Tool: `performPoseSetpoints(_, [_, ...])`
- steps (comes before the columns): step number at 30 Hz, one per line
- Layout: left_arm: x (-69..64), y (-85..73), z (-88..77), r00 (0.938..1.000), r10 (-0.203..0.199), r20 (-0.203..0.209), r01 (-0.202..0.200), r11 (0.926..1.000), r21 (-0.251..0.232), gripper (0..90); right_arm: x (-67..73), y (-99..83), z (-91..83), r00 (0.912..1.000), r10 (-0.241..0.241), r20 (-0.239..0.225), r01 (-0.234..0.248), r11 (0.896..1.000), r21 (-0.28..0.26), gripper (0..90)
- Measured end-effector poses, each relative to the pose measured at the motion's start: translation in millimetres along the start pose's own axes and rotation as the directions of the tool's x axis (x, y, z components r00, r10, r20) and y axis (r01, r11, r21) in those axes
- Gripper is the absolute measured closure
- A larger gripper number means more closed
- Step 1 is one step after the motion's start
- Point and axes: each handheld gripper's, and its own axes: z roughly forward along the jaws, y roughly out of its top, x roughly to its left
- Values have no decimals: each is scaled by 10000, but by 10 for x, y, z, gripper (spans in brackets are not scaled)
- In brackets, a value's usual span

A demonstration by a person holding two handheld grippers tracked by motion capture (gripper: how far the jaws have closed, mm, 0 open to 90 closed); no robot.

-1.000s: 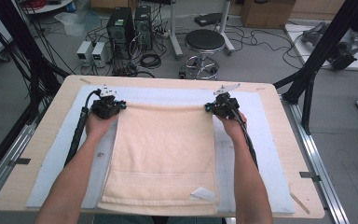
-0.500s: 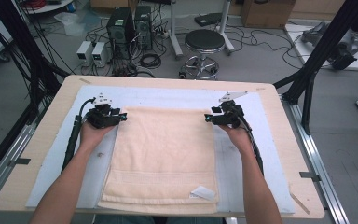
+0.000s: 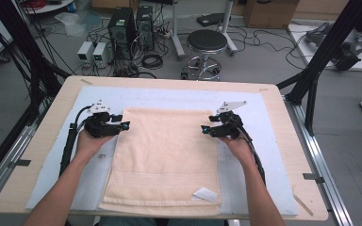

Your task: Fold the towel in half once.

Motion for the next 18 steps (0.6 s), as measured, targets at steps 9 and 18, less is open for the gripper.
performPoseSetpoints(9, [-377, -254, -365, 9913, 895, 962, -836, 9944, -643, 479, 452, -192, -285, 9947, -687, -764, 648, 9966, -512, 376])
performPoseSetpoints(18, [-752, -640, -732, 9705, 1529, 1863, -1487, 9882, -365, 462, 994, -563, -606, 9724, -1448, -1832, 1370, 9891, -547, 371])
